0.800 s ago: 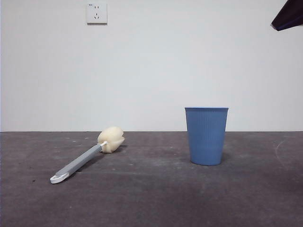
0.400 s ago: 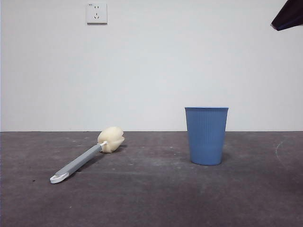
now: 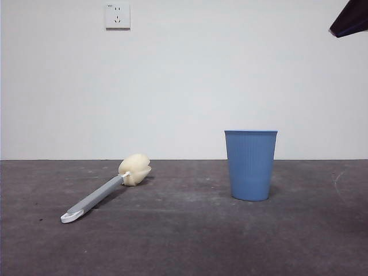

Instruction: Pick up the cup brush,pick up the cup,insert the brush into the cup,clean the cup,put the cup brush back,put the cup back to the fixed position on the table

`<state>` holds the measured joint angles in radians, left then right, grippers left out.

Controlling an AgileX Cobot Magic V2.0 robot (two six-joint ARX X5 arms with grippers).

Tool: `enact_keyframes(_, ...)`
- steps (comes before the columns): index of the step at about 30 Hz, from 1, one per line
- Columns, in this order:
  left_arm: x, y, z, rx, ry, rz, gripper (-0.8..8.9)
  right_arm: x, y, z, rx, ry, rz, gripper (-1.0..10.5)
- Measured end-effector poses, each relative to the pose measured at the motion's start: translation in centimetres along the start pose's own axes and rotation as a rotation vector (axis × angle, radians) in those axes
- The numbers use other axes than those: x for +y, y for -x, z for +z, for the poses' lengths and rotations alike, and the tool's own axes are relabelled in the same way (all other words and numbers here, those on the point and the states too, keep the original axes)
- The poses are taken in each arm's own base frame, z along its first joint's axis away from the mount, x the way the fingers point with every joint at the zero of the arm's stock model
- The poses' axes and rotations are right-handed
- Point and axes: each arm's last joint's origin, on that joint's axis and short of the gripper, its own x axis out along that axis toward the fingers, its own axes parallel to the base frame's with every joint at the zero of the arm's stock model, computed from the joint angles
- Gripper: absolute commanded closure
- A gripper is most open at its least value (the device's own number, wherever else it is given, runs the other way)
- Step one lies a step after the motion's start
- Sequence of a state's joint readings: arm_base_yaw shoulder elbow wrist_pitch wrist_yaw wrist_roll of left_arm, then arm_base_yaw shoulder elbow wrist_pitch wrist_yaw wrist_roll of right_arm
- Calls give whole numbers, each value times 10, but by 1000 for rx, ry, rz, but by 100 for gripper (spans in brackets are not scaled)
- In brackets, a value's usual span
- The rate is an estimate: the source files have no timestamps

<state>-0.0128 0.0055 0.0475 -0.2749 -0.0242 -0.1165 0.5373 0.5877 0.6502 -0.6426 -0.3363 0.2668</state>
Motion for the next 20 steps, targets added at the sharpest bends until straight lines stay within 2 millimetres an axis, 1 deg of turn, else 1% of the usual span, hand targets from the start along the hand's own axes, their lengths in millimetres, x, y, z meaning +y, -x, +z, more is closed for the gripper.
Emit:
enact_keyframes(5, 0, 0, 0, 0, 0, 0, 817, 0, 0, 0, -5, 10, -16, 945)
enact_keyframes(8, 0, 0, 0, 0, 0, 0, 817, -3, 3, 1, -49, 76, -123, 945)
enact_keyframes(10, 0, 0, 0, 0, 0, 0, 817, -6, 10, 2, -102, 134, -227, 945)
enact_keyframes(13, 0, 0, 0, 0, 0, 0, 817, -7, 22, 1, -211, 223, -304, 945)
enact_keyframes(17, 0, 0, 0, 0, 0, 0, 817, -15, 27, -11, -398, 301, -389, 945)
enact_keyframes(20, 0, 0, 0, 0, 0, 0, 817, -27, 17, -28, -526, 325, -417, 945)
